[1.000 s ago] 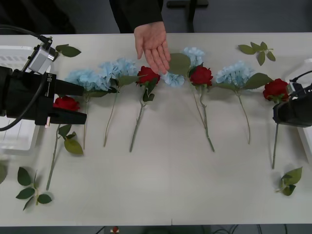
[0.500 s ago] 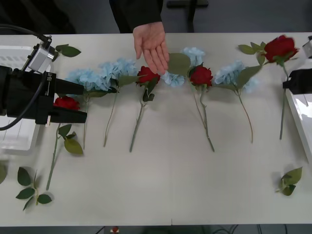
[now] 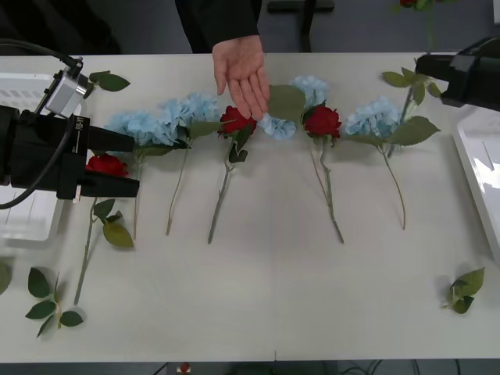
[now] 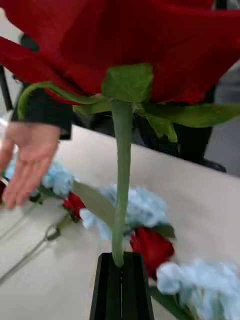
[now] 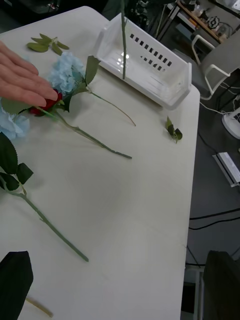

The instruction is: Place the red flowers into the right box and the blue flowers into the left box. If a person shows an open palm, hand one flower to the person first, then continue sorting.

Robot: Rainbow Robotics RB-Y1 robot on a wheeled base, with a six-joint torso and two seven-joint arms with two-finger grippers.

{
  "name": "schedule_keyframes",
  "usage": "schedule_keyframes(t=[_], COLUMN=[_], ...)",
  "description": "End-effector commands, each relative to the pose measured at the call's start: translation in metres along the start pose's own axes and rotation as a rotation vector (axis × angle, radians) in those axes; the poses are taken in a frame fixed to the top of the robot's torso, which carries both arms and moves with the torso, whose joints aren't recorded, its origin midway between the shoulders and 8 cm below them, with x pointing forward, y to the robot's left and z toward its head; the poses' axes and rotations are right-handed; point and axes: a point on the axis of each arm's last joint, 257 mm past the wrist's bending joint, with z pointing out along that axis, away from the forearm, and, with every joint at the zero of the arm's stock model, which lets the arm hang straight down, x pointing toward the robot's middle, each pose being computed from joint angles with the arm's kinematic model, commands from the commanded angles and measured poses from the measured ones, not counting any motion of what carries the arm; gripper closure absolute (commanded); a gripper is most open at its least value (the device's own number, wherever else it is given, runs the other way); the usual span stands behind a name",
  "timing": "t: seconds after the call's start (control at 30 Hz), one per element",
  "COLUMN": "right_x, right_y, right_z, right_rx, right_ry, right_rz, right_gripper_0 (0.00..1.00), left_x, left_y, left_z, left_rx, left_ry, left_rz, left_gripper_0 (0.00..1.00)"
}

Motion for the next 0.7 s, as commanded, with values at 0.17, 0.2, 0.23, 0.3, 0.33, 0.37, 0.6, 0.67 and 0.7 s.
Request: schedule_keyframes(t=[0.17,0.2,0.23,0.3,0.33,0.37,0.6,0.67,0.7], right_x=[-0.092,-0.098,-0.104,-0.116,-0.118,-0.121,-0.127,-0.126,-0.127], right_y=[0.087,0.092,0.096,0.104,0.107,0.111,0.126,0.131,0.131], right_z=[0.028,0.032,0.035,0.041,0.044,0.047,0.046,0.045,0.044], right_rx=[-0.164,-0.169,-0.171,-0.175,-0.176,-0.18,-0.212,-0.229,-0.232], right_ry=[-0.296,-0.317,-0.339,-0.378,-0.388,-0.396,-0.41,-0.408,-0.406], right_rz=[-0.168,-0.177,-0.182,-0.19,-0.187,-0.189,-0.209,-0.201,-0.202], right_gripper_0=[1.0,1.0,1.0,1.0,1.0,1.0,1.0,1.0,1.0], left_x=[0.005,0.005,0.005,0.005,0.005,0.005,0.005,0.005,0.005], left_y=[-0.001,-0.002,-0.002,-0.001,-0.002,-0.002,-0.001,-0.002,-0.002], left_z=[0.001,0.001,0.001,0.001,0.001,0.001,0.001,0.001,0.001], left_rx=[0.0,0.0,0.0,0.0,0.0,0.0,-0.002,0.0,-0.001], left_ry=[-0.001,0.0,0.0,-0.001,0.0,0.0,-0.001,0.0,0.001], left_rz=[-0.05,-0.051,-0.053,-0.05,-0.05,-0.051,-0.051,-0.051,-0.05], left_gripper_0=[0.0,0.0,0.0,0.0,0.0,0.0,0.0,0.0,0.0])
